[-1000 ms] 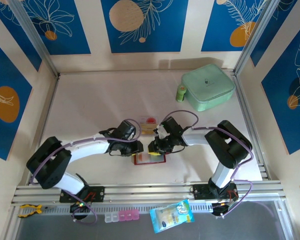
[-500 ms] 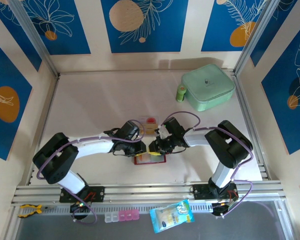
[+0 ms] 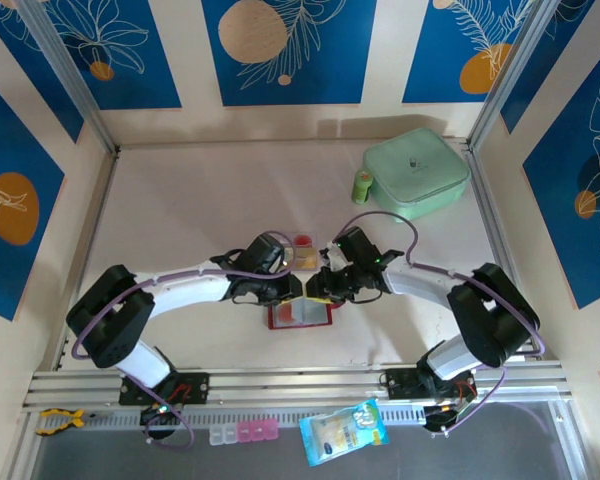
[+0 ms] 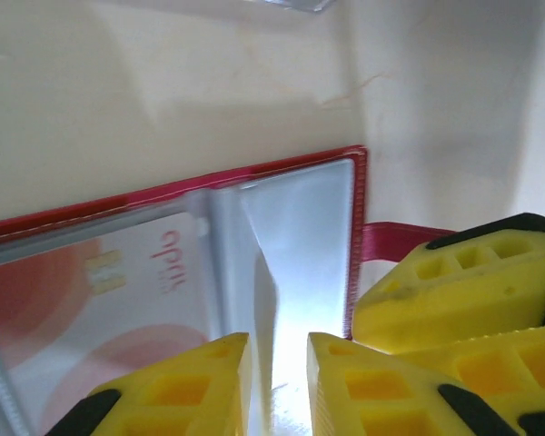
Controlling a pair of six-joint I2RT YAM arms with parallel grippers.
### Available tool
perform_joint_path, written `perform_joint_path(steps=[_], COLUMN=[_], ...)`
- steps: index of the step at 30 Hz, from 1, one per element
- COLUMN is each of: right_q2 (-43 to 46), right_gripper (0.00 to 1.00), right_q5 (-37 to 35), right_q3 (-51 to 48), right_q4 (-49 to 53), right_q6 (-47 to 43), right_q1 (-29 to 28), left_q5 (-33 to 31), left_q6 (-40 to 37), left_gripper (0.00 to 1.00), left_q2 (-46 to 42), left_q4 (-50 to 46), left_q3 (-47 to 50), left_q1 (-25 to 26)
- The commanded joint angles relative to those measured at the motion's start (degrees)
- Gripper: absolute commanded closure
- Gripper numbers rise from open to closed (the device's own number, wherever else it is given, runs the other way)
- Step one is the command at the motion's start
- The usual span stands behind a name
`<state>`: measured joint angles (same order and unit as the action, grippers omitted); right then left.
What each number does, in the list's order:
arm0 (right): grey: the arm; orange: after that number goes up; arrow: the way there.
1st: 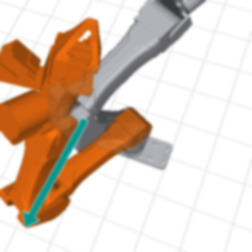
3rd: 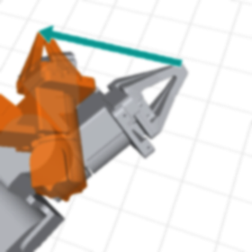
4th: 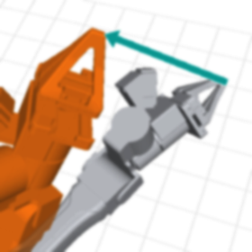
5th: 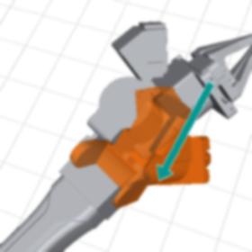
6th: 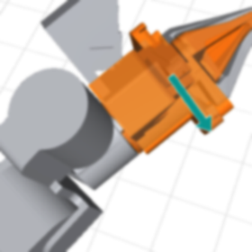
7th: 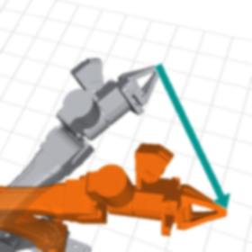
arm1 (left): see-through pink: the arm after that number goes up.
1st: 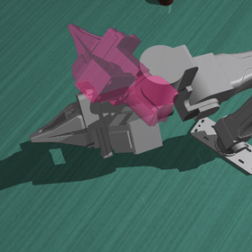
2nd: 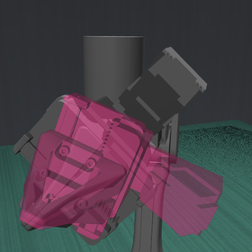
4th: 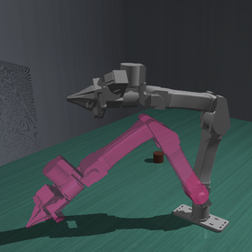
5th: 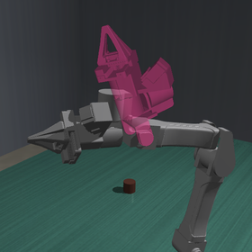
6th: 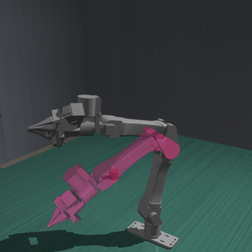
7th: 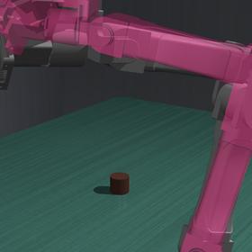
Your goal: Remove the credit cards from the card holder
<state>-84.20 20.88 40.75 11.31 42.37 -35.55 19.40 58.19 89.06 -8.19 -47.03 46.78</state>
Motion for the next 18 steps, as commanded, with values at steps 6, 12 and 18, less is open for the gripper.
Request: perform_joint_path(steps=[6,12,18], right_q2=[6.5,9.9,11.1], right_gripper=[0.7,0.69,0.68], right_q5=[-4.9,-5.9,-5.6], right_q3=[1.5,0.7,0.3], right_q4=[12.2,14.4,15.0], right_q6=[-4.1,-4.3,-4.4], right_q1=[2.6,4.2,4.7], left_q5=[2.0,2.4,2.8], left_q6=[-0.5,-0.7,-0.7], left_gripper=[0.7,0.62,0.6], left_q2=[4.9,8.3,11.1], left_q4=[-0.8,-0.3,0.9], left_q3=[-5.7,-8.5,-9.2], left_q1=[2.0,3.0,3.5])
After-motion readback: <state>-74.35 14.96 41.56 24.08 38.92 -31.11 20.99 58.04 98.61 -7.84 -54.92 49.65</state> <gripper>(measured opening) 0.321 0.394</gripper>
